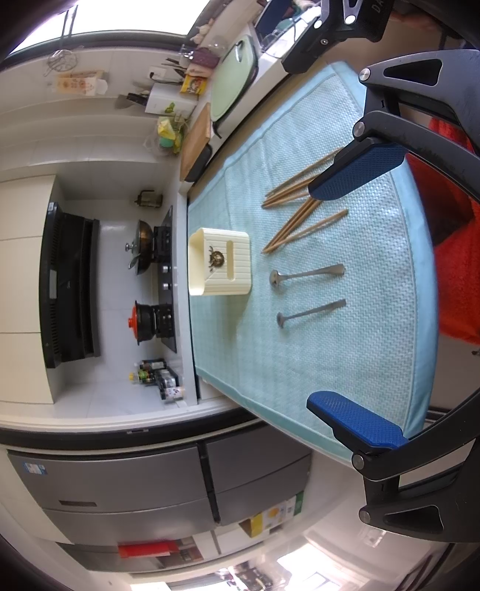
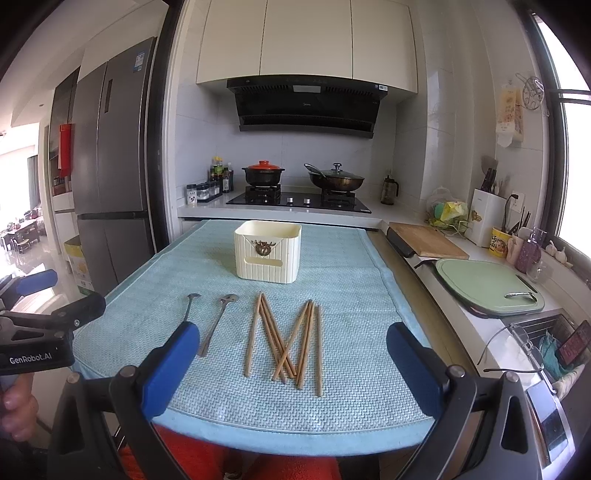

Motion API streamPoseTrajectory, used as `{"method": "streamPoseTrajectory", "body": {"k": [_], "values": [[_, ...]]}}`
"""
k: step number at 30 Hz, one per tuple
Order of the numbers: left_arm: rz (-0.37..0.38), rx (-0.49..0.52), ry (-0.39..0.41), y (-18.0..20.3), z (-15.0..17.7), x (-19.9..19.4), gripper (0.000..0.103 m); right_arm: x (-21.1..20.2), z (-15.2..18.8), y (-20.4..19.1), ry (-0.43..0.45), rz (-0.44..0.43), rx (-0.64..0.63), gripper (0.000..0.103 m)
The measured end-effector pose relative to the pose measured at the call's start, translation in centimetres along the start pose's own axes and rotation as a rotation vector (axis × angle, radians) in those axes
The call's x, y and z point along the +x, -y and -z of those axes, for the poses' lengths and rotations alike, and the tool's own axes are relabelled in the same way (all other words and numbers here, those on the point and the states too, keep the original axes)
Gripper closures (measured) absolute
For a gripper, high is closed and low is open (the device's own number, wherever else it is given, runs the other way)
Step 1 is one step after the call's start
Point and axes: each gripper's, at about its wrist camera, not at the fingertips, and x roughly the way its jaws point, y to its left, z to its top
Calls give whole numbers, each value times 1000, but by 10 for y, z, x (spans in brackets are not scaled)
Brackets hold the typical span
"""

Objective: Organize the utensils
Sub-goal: 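Move both grippers toward the spoons and chopsticks on the mat, then grasp a steel spoon handle with the left gripper while the right gripper grasps a chopstick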

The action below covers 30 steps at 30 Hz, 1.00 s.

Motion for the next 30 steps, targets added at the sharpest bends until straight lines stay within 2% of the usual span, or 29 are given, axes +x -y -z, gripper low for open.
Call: {"method": "streamPoseTrajectory", "body": {"k": [11,16,20,24,28,29,30], "values": [[42,-5,-44,-4,15,21,0,5,2,0,-6,-18,1,0],[-39,62,-42,-12,13,39,0,16,4,3,-15,-42,5,0],[-68,77,-118,-26,15,64,0,38,8,13,-57,-40,28,0],[-63,80,-191,-44,17,99,0,69,15,30,-106,-15,64,0],[-55,52,-224,-56,19,142,0,108,27,47,-142,16,61,1],[-46,36,-223,-58,20,153,0,118,30,51,-151,22,54,6],[-45,25,-231,-61,21,164,0,129,32,54,-162,26,49,15]]}}
